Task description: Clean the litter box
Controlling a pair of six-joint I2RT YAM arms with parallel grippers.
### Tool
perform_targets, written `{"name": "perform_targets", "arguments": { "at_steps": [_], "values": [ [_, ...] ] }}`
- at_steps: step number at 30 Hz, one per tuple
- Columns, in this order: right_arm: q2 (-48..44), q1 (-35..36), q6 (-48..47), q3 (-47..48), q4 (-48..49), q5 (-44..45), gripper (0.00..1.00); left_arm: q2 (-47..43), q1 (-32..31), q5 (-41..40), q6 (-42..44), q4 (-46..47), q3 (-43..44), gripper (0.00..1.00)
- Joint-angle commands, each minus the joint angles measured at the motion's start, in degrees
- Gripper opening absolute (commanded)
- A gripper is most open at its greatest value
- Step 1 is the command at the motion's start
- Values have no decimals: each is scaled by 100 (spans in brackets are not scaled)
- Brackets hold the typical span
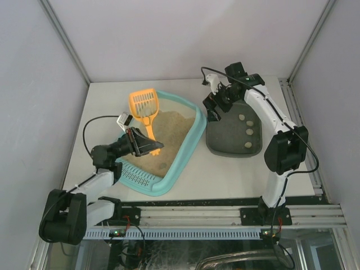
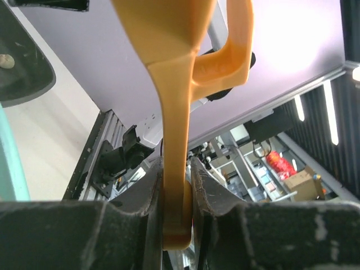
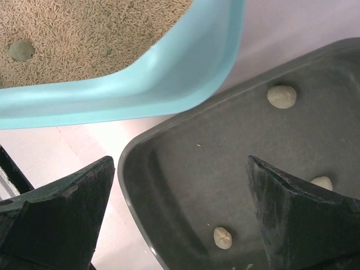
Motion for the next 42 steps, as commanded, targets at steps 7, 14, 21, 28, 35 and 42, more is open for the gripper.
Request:
{"name": "perform_targets", "arguments": {
  "at_steps": [7, 14, 21, 28, 35, 42],
  "values": [
    [25, -95, 15, 639, 13, -479, 100, -1285, -107, -945, 4543, -8404, 1668, 0],
    [-136, -94, -80, 548, -55, -524, 100, -975, -67, -699, 5594, -9681, 2474, 0],
    [-361, -255, -96, 334, -70, -443, 100, -904, 102, 147, 2182, -4811, 1349, 0],
    [-534, -916, 554, 498, 76, -1056, 100, 977, -533, -614, 6056, -9882, 3943, 0],
    [-652, -1805, 1441, 484, 106, -2221, 100, 3318, -1665, -1096, 7409, -11751, 7177, 0],
    [-990, -2326, 1621, -94, 158, -2323, 100, 5448, -2521, -2159, 7913, -12981, 9721, 0]
  ]
}}
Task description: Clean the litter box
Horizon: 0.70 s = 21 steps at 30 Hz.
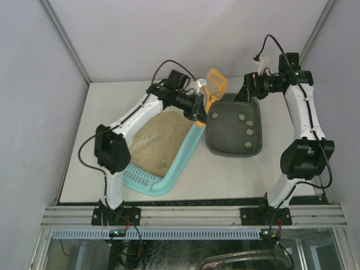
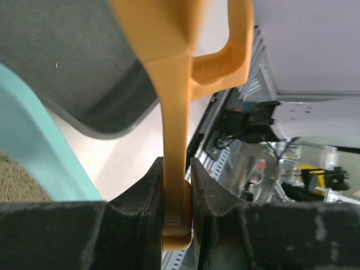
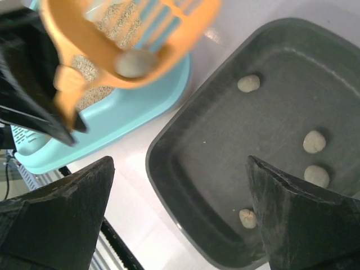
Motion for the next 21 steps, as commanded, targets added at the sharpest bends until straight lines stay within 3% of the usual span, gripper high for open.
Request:
{"name": "perform_targets", "arguments": {
  "at_steps": [1, 6, 9, 15, 21],
  "values": [
    [-473, -188, 307, -426, 154, -343, 100, 810, -346, -998, 506, -889, 1035, 0],
    [-698, -515, 526, -855, 255, -543, 100, 1315, -602, -2947, 963, -1454, 1430, 0],
    [-779, -788, 634, -1026, 388, -646, 100, 1381, -733, -3707, 1082, -1544, 1475, 0],
    [-885, -919, 802, -1182, 714, 188, 100, 1461, -1038, -4529, 1270, -1633, 1685, 0],
    [-958, -958, 888, -1415, 746, 308, 100, 1384, -1455, -5230, 1644, -1667, 1545, 0]
  ]
}}
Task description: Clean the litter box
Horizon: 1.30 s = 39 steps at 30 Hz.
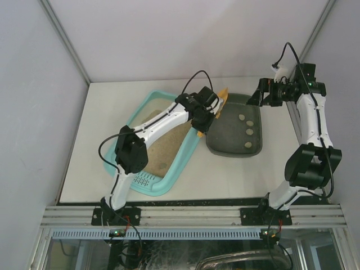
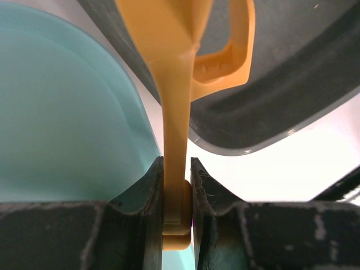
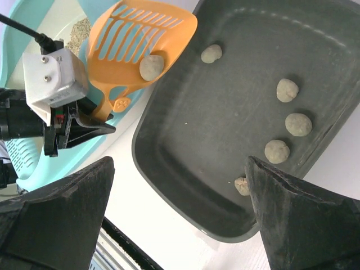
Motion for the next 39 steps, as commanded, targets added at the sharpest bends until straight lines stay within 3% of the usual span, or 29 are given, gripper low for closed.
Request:
{"name": "perform_targets", "arguments": {
  "at_steps": [1, 8, 13, 21, 27, 29, 34, 39],
  "values": [
    [-329, -18, 218, -271, 294, 84, 100, -72, -206, -1063, 609, -228, 98, 0],
    [-812, -181, 893, -1313, 1488, -141, 100, -458, -825, -1267, 1157, 67, -502, 0],
    [-894, -179, 989, -1586, 1612, -182, 100, -446, -979, -1448, 1179, 70, -607, 0],
    [-1076, -170, 957, -1671, 1728, -251, 100, -422, -999, -1890, 1100, 7, -588, 0],
    [-1363, -197, 1383, -1601, 2479, -527, 100, -856, -960, -1961, 870, -460, -269, 0],
    [-1433, -205, 1698, -1456, 2711, -704, 100, -1515, -844, -1782, 724, -391, -584, 0],
    [-1399, 42, 2382, -1261, 3039, -568, 100, -2578, -255, -186, 79, -1065, -1248, 0],
    [-1273, 718, 2264, -1260, 3075, -321, 100, -3307, 73, -53, -944, -1806, -2104, 0]
  ]
}}
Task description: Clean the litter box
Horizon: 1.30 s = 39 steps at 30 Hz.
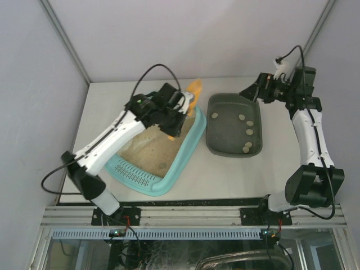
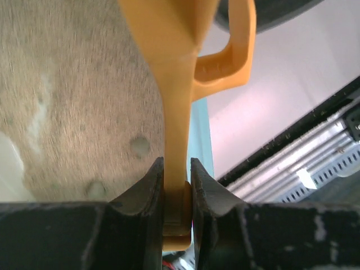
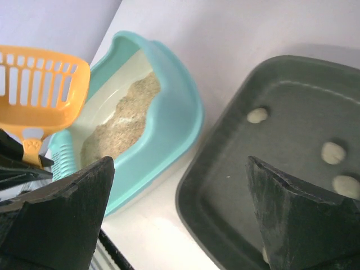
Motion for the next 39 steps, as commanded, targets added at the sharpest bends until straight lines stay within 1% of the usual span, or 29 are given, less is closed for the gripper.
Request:
{"name": "perform_targets", "arguments": {
  "at_steps": [1, 4, 6, 8, 10, 12, 16, 18, 22, 26, 28, 30, 32, 33, 34, 37, 39],
  "values": [
    [40, 636, 157, 210, 283, 123, 100, -479, 232, 421, -1262, -1018, -731, 0],
    [256, 1127, -131, 350, 39, 199, 100, -751, 301, 439, -1772, -1451, -1092, 0],
    [459, 1672, -989, 641, -546, 390, 100, -1067, 433, 717, -2094, -1420, -1489, 0],
    [663, 2171, -1905, 935, -1184, 793, 100, -1369, 690, 1109, -2392, -1366, -1887, 0],
    [889, 2515, -2502, 1184, -1645, 944, 100, -1571, 863, 1460, -2589, -1397, -2210, 0],
    [1174, 2647, -2612, 1383, -1851, 1087, 100, -1741, 992, 1817, -2783, -1390, -2372, 0],
    [1744, 2802, -2484, 1697, -1670, 1506, 100, -1983, 1141, 2926, -3299, -1077, -2777, 0],
    [1954, 2965, -2656, 1815, -1512, 1857, 100, -2121, 1173, 3188, -3503, -794, -2968, 0],
    [2522, 3264, -3085, 2397, -1519, 2430, 100, -2194, 1323, 3225, -3632, -598, -3082, 0],
    [3055, 3365, -3546, 3228, -1871, 2663, 100, -2258, 1530, 3117, -3794, -392, -3003, 0],
    [3067, 3273, -3876, 3384, -2060, 2451, 100, -2362, 1695, 2966, -3942, -266, -3011, 0],
    [2879, 3107, -4275, 3348, -2226, 1704, 100, -2470, 1987, 2871, -4037, -166, -3053, 0],
    [2554, 3029, -5042, 3352, -2649, 1037, 100, -2571, 2254, 2761, -4092, -121, -3123, 0],
    [2426, 3056, -5578, 3380, -3054, 793, 100, -2640, 2372, 2775, -4132, -53, -3183, 0],
    [2284, 3118, -6364, 3377, -3549, 613, 100, -2709, 2501, 2859, -4190, 68, -3270, 0],
    [1941, 3403, -8971, 3207, -5117, 580, 100, -2908, 2807, 3179, -4385, 486, -3604, 0],
    [1783, 3565, -10189, 2939, -5770, 798, 100, -2975, 2946, 3312, -4403, 669, -3777, 0]
  ]
}}
